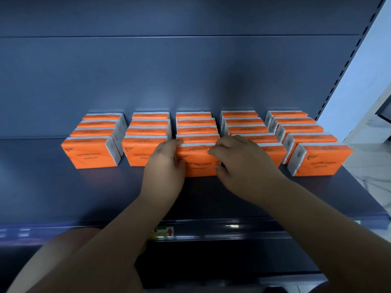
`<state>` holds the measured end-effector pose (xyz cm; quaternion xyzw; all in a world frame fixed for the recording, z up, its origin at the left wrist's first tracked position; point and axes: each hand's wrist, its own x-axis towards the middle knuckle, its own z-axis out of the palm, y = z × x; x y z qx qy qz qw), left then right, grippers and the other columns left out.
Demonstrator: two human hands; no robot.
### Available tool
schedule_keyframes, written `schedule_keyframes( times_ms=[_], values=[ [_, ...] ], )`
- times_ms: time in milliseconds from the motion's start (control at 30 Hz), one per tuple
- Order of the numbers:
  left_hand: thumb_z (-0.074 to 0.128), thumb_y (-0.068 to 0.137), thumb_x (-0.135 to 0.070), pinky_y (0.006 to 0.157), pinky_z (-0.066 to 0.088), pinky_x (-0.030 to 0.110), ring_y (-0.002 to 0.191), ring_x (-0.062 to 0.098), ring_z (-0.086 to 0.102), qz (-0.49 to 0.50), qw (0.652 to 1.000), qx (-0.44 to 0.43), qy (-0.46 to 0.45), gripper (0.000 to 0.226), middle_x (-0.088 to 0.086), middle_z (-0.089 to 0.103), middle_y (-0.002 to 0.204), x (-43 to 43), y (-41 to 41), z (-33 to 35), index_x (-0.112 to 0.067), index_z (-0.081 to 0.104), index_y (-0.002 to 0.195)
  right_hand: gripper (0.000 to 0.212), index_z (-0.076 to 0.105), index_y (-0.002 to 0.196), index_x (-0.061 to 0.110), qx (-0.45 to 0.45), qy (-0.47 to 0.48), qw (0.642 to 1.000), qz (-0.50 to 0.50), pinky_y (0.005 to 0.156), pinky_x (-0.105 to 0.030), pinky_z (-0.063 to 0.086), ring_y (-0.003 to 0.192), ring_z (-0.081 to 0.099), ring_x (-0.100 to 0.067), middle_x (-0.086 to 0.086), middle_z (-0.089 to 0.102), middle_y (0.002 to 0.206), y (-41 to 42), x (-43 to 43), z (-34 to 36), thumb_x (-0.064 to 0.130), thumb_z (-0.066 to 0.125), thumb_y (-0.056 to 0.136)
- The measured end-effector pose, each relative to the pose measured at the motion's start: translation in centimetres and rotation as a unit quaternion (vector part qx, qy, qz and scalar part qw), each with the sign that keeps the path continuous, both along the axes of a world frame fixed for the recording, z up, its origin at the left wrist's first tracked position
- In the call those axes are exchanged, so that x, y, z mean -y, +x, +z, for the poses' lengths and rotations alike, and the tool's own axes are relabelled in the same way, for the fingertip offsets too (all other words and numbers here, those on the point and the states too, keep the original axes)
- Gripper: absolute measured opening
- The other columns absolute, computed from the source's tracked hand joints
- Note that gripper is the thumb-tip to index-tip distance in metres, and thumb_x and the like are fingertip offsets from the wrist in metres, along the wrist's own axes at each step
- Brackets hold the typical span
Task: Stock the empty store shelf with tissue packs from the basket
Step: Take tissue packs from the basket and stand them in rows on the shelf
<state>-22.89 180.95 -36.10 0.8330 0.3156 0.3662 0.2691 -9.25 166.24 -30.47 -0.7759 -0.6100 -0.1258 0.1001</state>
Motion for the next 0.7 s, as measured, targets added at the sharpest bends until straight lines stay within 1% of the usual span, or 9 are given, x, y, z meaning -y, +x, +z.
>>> schedule_keyframes(
  times_ms=[133,200,300,400,467,533,600,633,700],
  values=[
    [0.067,0.088,0.004,0.087,0.031,0.010,0.117,0.013,0.052,0.006,1.000,-0.004,-0.014,0.053,0.004,0.060,0.132,0.6,0.1,0.3,-0.013,0.059,0.138,0.036,0.057,0.132,0.024,-0.011,0.007,1.000,-0.016,0.098,-0.038,0.049,0.115,0.056,-0.017,0.004,0.059,0.127,-0.3,0.0,0.2,0.032,0.057,0.098],
    [0.067,0.089,-0.001,0.082,0.029,0.010,0.113,0.011,0.050,0.004,1.000,-0.009,0.000,0.052,0.005,0.059,0.131,0.9,-0.1,0.5,-0.013,0.057,0.138,0.037,0.058,0.132,0.021,-0.006,0.015,1.000,-0.022,0.101,-0.038,0.048,0.117,0.056,-0.020,0.001,0.061,0.127,-0.7,0.0,0.1,0.031,0.059,0.096],
    [0.066,0.096,-0.015,0.076,0.029,0.014,0.102,0.005,0.046,-0.006,0.998,-0.017,0.053,0.044,0.007,0.060,0.126,1.7,-0.8,1.6,-0.012,0.055,0.139,0.039,0.061,0.131,0.015,0.004,0.055,0.998,-0.035,0.116,-0.041,0.037,0.124,0.055,-0.025,-0.004,0.064,0.127,-1.0,-0.2,-0.2,0.027,0.062,0.094],
    [0.064,0.100,-0.018,0.085,0.035,0.015,0.112,0.008,0.052,-0.020,0.995,0.010,0.094,0.044,0.004,0.061,0.132,2.6,-2.0,3.1,-0.011,0.055,0.143,0.039,0.062,0.131,0.013,-0.021,0.111,0.993,-0.027,0.119,-0.042,0.033,0.127,0.054,-0.027,-0.007,0.064,0.128,-1.9,-0.6,0.0,0.028,0.057,0.096],
    [0.065,0.098,-0.016,0.084,0.033,0.013,0.113,0.010,0.053,-0.012,0.993,0.018,0.113,0.039,0.003,0.062,0.129,2.7,-2.9,3.6,-0.011,0.058,0.136,0.038,0.061,0.130,0.012,-0.036,0.136,0.990,-0.026,0.117,-0.040,0.033,0.129,0.052,-0.028,-0.008,0.063,0.129,-2.9,-1.0,0.3,0.032,0.053,0.098],
    [0.066,0.098,-0.018,0.083,0.032,0.014,0.115,0.016,0.055,0.003,0.993,-0.002,0.119,0.030,0.002,0.063,0.125,2.5,-3.5,3.6,-0.011,0.061,0.127,0.042,0.060,0.133,0.012,-0.044,0.156,0.986,-0.027,0.121,-0.043,0.032,0.134,0.050,-0.030,-0.008,0.062,0.133,-4.1,-1.5,0.6,0.035,0.048,0.100],
    [0.064,0.100,-0.024,0.085,0.036,0.019,0.117,0.022,0.057,0.017,0.993,-0.024,0.115,0.027,0.003,0.063,0.126,1.9,-4.0,3.6,-0.009,0.063,0.123,0.045,0.060,0.134,0.012,-0.066,0.180,0.981,-0.023,0.118,-0.047,0.036,0.134,0.050,-0.031,-0.008,0.062,0.133,-5.4,-2.1,1.0,0.037,0.045,0.100],
    [0.062,0.101,-0.027,0.090,0.040,0.023,0.121,0.024,0.057,0.022,0.993,-0.034,0.114,0.030,0.004,0.063,0.130,1.6,-4.2,3.7,-0.009,0.063,0.124,0.045,0.060,0.134,0.012,-0.078,0.193,0.978,-0.017,0.115,-0.047,0.038,0.133,0.051,-0.031,-0.008,0.063,0.132,-6.1,-2.4,1.3,0.037,0.045,0.100],
    [0.056,0.100,-0.036,0.104,0.045,0.035,0.131,0.029,0.055,0.029,0.991,-0.050,0.121,0.041,0.009,0.060,0.140,1.3,-5.0,4.2,-0.008,0.063,0.129,0.044,0.062,0.134,0.011,-0.083,0.219,0.972,-0.010,0.112,-0.040,0.035,0.129,0.053,-0.030,-0.008,0.065,0.129,-7.5,-2.9,1.7,0.036,0.048,0.101]
  ],
)
